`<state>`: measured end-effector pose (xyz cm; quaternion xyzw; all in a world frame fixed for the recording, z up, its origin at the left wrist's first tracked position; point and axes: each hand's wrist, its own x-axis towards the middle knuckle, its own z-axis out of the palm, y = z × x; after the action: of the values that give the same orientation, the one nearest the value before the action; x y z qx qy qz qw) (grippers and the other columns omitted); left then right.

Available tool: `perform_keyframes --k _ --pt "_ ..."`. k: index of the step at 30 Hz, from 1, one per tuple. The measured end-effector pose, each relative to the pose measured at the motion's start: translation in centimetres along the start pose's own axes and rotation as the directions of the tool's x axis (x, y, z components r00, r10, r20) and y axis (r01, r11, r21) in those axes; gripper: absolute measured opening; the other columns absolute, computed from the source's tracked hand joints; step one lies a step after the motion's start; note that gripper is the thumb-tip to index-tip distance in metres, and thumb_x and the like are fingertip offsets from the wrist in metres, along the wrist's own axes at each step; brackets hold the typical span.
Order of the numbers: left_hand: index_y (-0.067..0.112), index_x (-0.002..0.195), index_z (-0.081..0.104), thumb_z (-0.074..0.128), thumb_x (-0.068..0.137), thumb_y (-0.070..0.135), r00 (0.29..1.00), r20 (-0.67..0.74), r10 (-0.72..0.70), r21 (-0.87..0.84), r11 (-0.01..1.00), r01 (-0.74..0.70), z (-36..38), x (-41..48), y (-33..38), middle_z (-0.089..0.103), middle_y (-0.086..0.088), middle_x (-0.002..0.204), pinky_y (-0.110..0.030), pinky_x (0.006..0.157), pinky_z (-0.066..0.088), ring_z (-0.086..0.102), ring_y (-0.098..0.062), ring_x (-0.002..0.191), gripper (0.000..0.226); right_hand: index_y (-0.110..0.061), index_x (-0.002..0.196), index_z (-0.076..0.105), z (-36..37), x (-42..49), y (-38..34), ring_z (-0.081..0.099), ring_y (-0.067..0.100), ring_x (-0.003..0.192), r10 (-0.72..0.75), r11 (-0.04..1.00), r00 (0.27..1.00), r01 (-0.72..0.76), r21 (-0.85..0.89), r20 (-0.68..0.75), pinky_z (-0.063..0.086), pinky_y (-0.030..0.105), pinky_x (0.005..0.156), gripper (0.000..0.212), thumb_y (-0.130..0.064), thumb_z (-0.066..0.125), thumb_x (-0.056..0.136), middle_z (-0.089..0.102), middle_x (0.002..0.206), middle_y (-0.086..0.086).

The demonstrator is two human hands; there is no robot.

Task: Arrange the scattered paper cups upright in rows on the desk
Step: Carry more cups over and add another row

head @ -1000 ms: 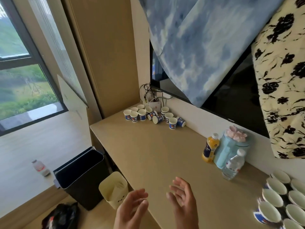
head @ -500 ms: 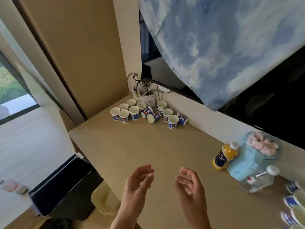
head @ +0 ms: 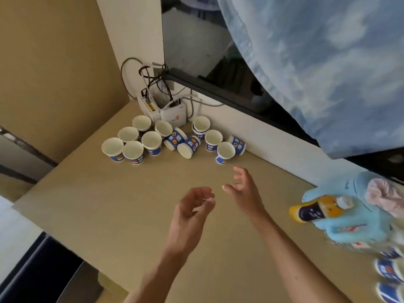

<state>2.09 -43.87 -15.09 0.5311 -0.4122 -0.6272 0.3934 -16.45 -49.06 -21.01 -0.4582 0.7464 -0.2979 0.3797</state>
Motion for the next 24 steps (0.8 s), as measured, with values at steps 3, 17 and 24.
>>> perform_keyframes --k 3,17,24 --pt "0.027 0.101 0.071 0.064 0.082 0.034 1.000 0.000 -0.031 -0.007 0.999 0.031 -0.8 2.2 0.3 0.075 0.007 0.103 -0.032 0.086 0.050 0.065 -0.007 0.093 0.021 -0.022 0.147 0.043 1.6 5.6 0.3 0.065 0.025 0.105 0.024 0.983 1.000 -0.020 -0.182 0.020 0.048 0.031 0.089 0.071 -0.018 0.077 0.085 0.051 0.131 0.013" --pt "0.025 0.105 0.071 0.064 0.079 0.034 0.996 0.021 -0.089 0.046 0.995 0.088 -3.6 6.1 -1.2 0.074 0.008 0.103 -0.012 0.075 0.049 0.063 -0.002 0.088 0.028 -0.019 0.114 0.068 3.6 11.7 2.9 0.066 0.027 0.105 -0.009 0.917 0.961 -0.103 -0.385 -0.278 0.051 0.037 0.085 0.024 -0.019 0.067 0.090 0.073 0.110 0.002" --pt "0.026 0.130 0.055 0.080 0.081 0.034 1.000 0.025 0.017 0.450 0.893 -0.027 -3.5 9.5 -2.6 0.057 0.017 0.126 -0.030 0.093 0.048 0.054 -0.007 0.117 0.055 -0.016 0.092 0.070 0.2 6.7 0.1 0.055 0.002 0.067 -0.251 0.957 0.968 0.246 -0.157 -0.015 0.043 0.018 0.065 0.002 -0.016 0.068 0.094 0.068 0.077 -0.013"
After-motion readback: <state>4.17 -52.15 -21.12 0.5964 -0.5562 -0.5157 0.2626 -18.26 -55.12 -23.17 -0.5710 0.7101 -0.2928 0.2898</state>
